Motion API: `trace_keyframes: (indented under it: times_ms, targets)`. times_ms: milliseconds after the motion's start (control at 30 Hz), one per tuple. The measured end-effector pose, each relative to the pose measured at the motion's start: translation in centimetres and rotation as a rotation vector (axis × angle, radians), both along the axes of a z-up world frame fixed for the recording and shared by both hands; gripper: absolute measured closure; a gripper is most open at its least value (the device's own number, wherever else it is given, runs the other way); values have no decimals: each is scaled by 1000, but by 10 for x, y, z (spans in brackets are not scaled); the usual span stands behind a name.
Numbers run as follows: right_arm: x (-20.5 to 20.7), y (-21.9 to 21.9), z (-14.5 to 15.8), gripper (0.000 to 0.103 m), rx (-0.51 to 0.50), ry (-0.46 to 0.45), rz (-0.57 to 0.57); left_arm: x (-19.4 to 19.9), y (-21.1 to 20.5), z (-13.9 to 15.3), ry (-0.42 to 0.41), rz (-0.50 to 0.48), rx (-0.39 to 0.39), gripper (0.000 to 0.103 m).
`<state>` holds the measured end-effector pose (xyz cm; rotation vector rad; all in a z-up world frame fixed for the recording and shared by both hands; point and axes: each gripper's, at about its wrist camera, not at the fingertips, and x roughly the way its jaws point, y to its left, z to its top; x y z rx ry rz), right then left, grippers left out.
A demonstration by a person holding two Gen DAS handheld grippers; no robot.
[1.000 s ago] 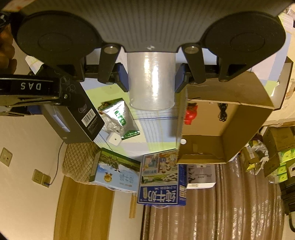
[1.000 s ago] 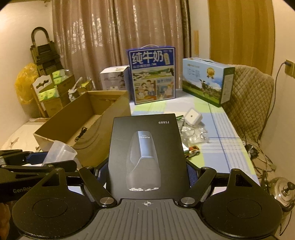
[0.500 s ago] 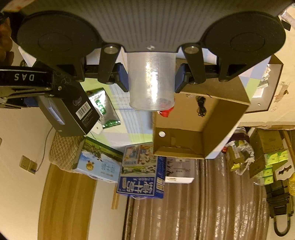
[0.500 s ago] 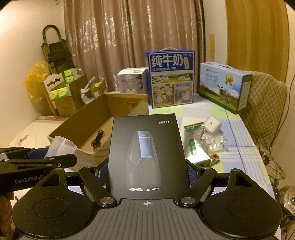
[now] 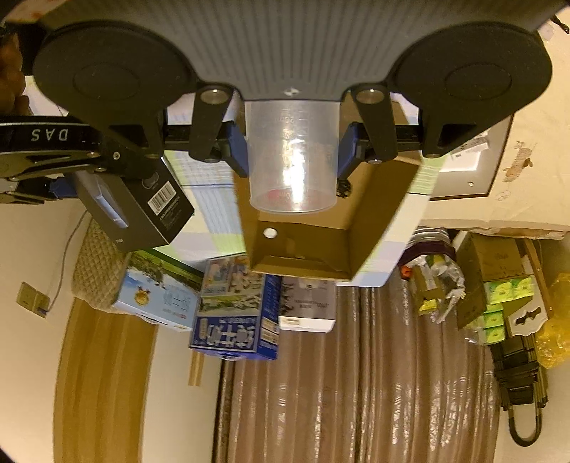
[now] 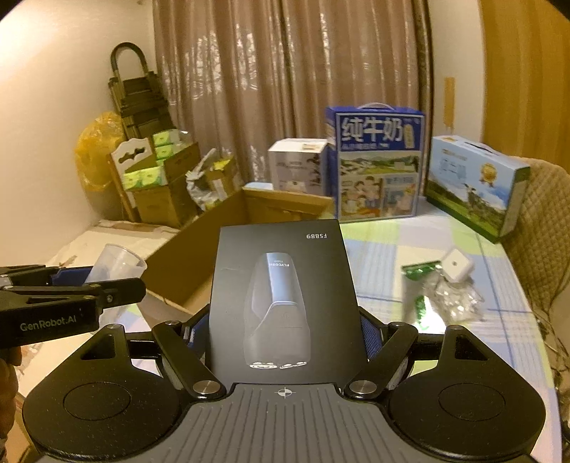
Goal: Organize objects
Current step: 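Carry the cup and FLYCO box over the cardboard box with both tools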
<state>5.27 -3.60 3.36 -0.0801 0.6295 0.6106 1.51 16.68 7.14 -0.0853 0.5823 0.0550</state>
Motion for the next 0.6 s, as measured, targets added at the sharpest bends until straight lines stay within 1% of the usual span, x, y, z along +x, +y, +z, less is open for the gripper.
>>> trace_keyframes:
  times_ms: [300, 467, 600]
  targets:
    - [34, 46, 5, 27, 29, 10, 49, 36, 41, 4, 23, 3, 32, 56]
    - [57, 62, -3, 26, 32, 37, 47, 60, 50, 0, 48, -18, 57, 56]
    - [72, 69, -9, 27, 37, 61, 40, 76, 54, -4, 63, -37, 62, 56]
